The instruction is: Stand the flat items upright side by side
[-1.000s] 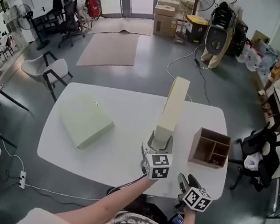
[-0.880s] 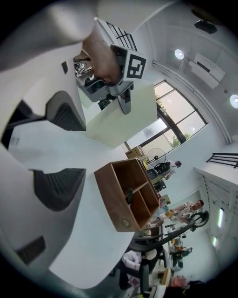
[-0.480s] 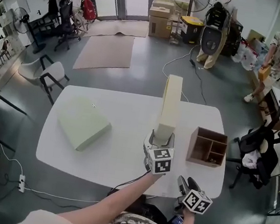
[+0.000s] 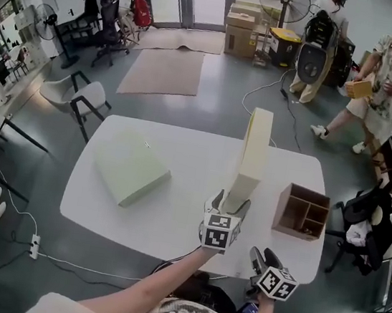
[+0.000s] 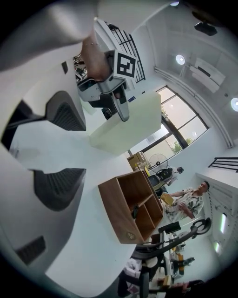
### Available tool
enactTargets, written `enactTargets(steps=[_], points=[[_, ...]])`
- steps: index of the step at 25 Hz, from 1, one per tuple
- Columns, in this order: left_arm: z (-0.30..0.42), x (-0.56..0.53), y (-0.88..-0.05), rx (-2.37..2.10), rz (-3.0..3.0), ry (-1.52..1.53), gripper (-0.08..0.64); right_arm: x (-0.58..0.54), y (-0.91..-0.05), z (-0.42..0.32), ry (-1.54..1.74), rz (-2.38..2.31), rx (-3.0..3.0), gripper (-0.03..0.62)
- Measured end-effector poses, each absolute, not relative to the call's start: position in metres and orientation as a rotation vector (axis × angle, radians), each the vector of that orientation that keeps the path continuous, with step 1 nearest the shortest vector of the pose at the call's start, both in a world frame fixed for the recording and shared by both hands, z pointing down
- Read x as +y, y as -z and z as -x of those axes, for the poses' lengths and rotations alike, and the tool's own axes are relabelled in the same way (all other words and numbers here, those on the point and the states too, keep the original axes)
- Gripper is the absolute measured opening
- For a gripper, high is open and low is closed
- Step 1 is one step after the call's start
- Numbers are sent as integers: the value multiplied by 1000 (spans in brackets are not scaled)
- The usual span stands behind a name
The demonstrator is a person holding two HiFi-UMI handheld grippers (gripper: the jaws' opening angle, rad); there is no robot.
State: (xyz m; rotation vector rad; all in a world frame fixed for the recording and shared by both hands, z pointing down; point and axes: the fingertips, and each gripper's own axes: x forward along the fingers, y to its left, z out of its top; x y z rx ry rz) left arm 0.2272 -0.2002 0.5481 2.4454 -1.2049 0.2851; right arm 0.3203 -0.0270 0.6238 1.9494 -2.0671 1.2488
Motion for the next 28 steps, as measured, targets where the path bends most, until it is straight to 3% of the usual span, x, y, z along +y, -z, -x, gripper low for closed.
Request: enactTargets(steps=[9,19,28], points=[[-147,-165,-559,-1048,-2511,-312,353,-63,-629,-233,-1227,-1610,-2263,249],[32,-173,-556,-1347,-2381,-312,353,-130,-619,-85,-1152,-1228,-2421,249],[206,-222,-580,-1454,-2192,-221,353,-215,-620,10,-1156,-1258,-2432,249]])
